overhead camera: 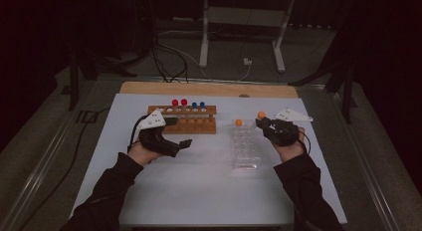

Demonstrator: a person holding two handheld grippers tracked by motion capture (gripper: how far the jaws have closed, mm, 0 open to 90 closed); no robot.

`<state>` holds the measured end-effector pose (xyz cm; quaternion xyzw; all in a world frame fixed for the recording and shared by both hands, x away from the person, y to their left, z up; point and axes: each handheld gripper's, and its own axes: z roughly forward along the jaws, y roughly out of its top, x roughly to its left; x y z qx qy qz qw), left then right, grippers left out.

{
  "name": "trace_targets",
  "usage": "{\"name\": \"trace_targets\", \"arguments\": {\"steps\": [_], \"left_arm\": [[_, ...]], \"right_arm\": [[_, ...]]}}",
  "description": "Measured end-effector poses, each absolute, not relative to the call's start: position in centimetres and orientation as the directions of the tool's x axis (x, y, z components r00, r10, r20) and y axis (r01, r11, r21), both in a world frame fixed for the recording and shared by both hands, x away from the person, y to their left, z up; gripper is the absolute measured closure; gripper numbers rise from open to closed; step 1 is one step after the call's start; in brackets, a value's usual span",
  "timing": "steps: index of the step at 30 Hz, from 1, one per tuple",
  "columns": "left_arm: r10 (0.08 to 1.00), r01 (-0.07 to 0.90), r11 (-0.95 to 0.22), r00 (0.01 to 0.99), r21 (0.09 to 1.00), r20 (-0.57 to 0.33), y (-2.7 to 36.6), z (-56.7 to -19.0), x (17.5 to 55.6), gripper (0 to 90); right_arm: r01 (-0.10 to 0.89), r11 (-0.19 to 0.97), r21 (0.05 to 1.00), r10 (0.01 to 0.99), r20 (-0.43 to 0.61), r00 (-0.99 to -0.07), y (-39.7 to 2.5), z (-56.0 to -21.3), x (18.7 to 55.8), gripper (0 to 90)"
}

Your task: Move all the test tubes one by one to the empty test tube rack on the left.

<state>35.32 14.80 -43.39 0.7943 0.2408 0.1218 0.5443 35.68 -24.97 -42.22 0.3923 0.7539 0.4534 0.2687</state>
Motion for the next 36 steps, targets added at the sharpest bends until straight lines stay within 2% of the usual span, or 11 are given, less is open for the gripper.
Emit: {"name": "trace_targets", "arguments": {"steps": [7,17,26,36], "left_arm": [[0.512,0.235,-0.287,0.857,0.929,-0.058,14.9,-42.8,35.0,2.5],[0.472,0.225,-0.296,0.880,0.928,-0.063,14.4,-42.0,34.2,2.5],[0.429,0.214,-0.309,0.901,0.927,-0.065,13.4,-41.4,33.7,2.6],[0.381,0.212,-0.305,0.920,0.928,-0.085,12.1,-41.5,33.4,4.7]], "right_arm": [[0.325,0.286,0.901,0.819,-0.053,-0.572,-25.0,-40.7,34.3,75.0],[0.309,0.337,0.890,0.741,-0.048,-0.670,-22.5,-40.5,32.4,75.0],[0.297,0.380,0.876,0.655,-0.028,-0.755,-19.1,-41.5,31.8,75.0],[0.296,0.429,0.853,0.585,-0.013,-0.811,-16.1,-42.9,31.3,75.0]]}}
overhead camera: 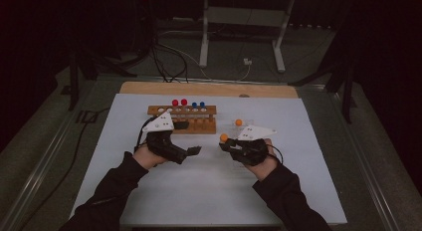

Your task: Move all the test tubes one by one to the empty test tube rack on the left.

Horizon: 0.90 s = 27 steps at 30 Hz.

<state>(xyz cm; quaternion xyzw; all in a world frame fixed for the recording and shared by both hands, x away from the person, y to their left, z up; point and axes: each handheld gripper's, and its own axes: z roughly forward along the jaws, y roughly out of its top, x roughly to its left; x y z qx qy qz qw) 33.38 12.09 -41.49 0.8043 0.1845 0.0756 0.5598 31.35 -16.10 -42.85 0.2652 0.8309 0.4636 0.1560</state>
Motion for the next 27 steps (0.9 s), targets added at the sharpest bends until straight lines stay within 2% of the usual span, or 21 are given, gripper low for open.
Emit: {"name": "trace_targets", "arguments": {"steps": [3,9,15,27], "left_arm": [[0.351,0.199,-0.314,0.933,0.928,-0.082,11.5,-41.6,33.2,8.8],[0.305,0.171,-0.320,0.950,0.932,-0.070,10.3,-41.8,32.9,26.6],[0.288,0.153,-0.338,0.956,0.929,-0.053,9.4,-41.9,32.9,43.3],[0.272,0.130,-0.360,0.962,0.924,-0.029,8.2,-42.4,33.1,67.4]], "right_arm": [[0.295,0.440,0.848,0.567,-0.009,-0.823,-15.5,-43.1,31.2,75.0],[0.293,0.453,0.842,0.544,0.000,-0.839,-14.6,-43.5,31.0,75.0],[0.292,0.461,0.838,0.529,0.005,-0.848,-14.1,-43.6,30.7,74.9],[0.286,0.460,0.841,0.520,0.006,-0.854,-13.9,-43.5,30.6,74.9]]}}
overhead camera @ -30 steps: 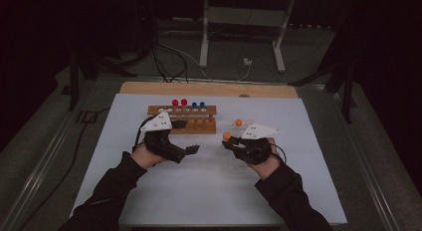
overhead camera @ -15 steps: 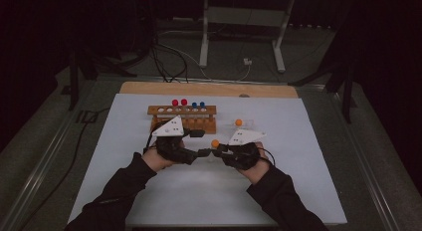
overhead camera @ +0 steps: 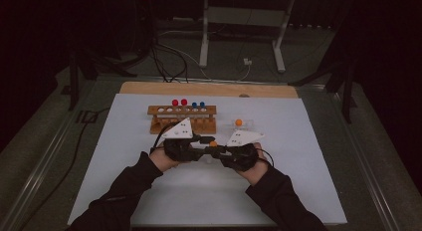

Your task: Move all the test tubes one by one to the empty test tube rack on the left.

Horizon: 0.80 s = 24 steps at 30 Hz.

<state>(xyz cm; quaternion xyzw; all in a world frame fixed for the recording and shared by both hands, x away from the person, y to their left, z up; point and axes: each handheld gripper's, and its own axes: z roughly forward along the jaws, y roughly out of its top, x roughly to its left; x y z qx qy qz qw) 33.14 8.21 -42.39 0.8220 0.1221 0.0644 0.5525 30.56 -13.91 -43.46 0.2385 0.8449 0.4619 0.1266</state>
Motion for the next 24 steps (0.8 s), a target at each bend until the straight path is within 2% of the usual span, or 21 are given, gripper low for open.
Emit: {"name": "trace_targets", "arguments": {"steps": [7,10,17,24], "left_arm": [[0.279,0.122,-0.356,0.960,0.927,-0.019,8.5,-42.3,33.3,71.2],[0.295,0.118,-0.347,0.955,0.930,-0.012,8.9,-42.0,33.4,71.3],[0.356,0.128,-0.330,0.934,0.935,-0.002,11.0,-40.9,34.1,71.6],[0.445,0.133,-0.304,0.895,0.943,0.017,13.9,-38.9,35.3,71.6]], "right_arm": [[0.288,0.451,0.845,0.524,0.010,-0.852,-13.9,-43.5,30.5,74.1],[0.287,0.437,0.853,0.534,0.011,-0.846,-14.1,-43.3,30.5,69.8],[0.289,0.388,0.875,0.559,0.027,-0.829,-14.9,-42.8,30.4,52.6],[0.283,0.360,0.889,0.573,0.029,-0.819,-15.0,-42.5,30.2,28.0]]}}
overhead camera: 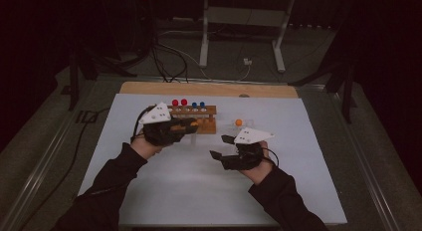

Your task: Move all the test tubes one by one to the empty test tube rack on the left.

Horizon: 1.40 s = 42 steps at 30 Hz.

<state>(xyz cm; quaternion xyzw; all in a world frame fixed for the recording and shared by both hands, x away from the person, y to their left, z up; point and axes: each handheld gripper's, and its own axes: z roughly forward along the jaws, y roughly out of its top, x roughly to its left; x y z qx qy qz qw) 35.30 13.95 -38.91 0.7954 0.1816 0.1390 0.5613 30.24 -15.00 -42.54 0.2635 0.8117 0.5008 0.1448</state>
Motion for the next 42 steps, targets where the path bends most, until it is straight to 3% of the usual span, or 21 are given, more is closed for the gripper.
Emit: {"name": "trace_targets", "arguments": {"steps": [11,26,42], "left_arm": [[0.583,0.136,-0.263,0.811,0.955,0.045,17.3,-36.8,37.5,71.6],[0.722,0.146,-0.195,0.691,0.970,0.041,19.7,-37.0,41.4,71.7],[0.789,0.230,-0.157,0.614,0.960,-0.019,19.6,-41.3,44.5,71.7]], "right_arm": [[0.285,0.339,0.897,0.566,0.047,-0.823,-15.1,-42.4,30.2,0.0],[0.272,0.323,0.906,0.552,0.053,-0.832,-15.5,-42.1,30.1,0.0],[0.277,0.332,0.902,0.549,0.054,-0.834,-15.7,-42.2,30.2,0.0]]}}
